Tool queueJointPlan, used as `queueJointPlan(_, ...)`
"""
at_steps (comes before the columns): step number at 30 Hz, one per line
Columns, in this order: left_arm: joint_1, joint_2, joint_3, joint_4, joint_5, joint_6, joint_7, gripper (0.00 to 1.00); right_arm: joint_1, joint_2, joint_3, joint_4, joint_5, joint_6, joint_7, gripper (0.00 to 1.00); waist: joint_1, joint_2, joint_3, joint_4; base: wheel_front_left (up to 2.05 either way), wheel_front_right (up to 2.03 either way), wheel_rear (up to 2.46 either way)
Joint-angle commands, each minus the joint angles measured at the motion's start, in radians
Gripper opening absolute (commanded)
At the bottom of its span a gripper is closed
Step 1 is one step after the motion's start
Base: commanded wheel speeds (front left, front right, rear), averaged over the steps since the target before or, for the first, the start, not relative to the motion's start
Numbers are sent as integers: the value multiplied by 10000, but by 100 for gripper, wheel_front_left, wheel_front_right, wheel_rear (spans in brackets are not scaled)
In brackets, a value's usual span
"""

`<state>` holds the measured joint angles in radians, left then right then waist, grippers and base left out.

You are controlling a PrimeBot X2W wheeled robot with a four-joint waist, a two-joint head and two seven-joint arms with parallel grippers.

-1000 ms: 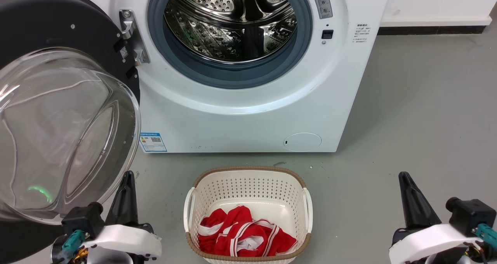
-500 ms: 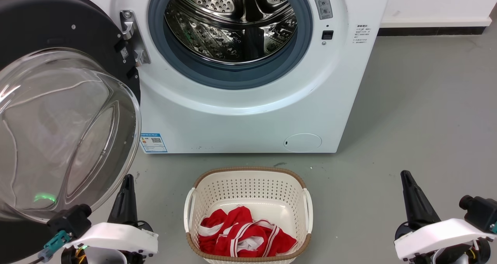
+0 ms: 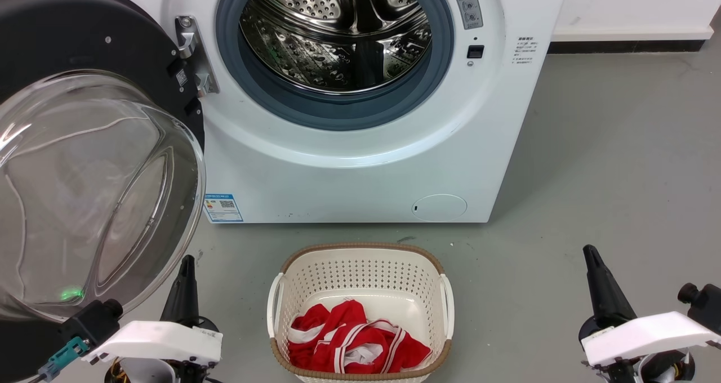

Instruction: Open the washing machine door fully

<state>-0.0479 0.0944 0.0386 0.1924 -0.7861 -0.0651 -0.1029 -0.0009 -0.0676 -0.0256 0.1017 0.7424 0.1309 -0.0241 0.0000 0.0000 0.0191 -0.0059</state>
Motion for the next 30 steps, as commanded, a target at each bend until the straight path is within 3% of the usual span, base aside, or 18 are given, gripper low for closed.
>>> queueJointPlan(1, -295, 28, 63, -87, -293, -66, 65, 0, -260, -88, -43, -45, 350, 0, 34, 0, 0, 0, -2, 1, 0, 0, 0)
queueJointPlan(30, -467, -172, 357, 160, -3552, -324, 937, 0, -612, -118, -211, 541, 3916, -1, 444, 0, 0, 0, -52, 19, 0, 0, 0)
